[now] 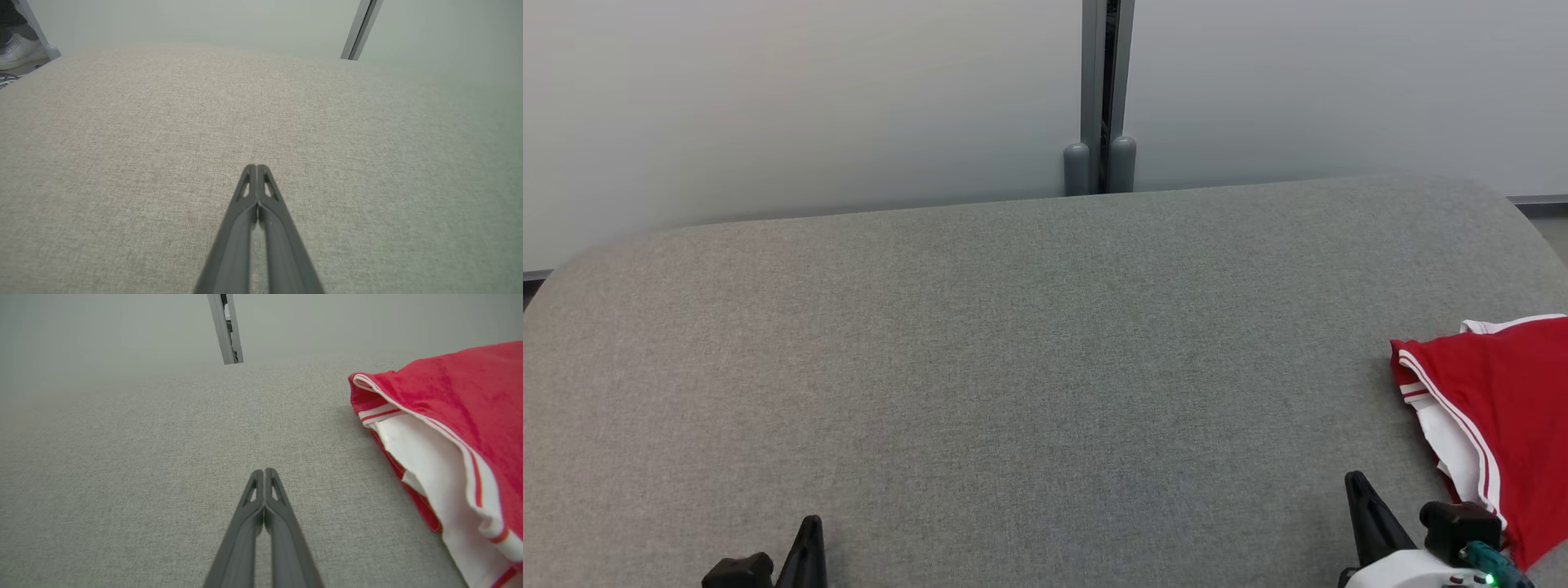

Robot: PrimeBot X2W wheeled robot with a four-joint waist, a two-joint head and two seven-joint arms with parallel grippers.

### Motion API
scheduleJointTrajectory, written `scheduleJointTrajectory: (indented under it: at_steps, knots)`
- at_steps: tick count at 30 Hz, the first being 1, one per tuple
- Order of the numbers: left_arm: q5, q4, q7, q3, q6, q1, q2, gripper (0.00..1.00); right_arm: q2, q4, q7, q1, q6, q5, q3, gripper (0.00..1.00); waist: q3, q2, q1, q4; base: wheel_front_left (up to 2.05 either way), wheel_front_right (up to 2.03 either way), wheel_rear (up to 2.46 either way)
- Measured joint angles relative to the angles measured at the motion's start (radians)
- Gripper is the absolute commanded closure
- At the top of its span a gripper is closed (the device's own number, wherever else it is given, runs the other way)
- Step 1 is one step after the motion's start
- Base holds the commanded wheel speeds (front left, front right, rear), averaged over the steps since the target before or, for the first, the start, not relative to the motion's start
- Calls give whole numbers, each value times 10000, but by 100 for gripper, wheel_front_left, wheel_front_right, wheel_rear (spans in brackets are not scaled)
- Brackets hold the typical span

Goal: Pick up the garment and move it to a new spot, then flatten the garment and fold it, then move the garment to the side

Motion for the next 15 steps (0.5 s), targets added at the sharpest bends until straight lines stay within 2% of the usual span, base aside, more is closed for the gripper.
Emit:
scheduleJointTrajectory:
  at_steps: [15]
  knots:
    - [-2644, -460, 694, 322, -366, -128, 6, 100, -13, -623, 692, -2, 0, 2880, -236, 100, 0, 0, 0, 49, 0, 0, 0]
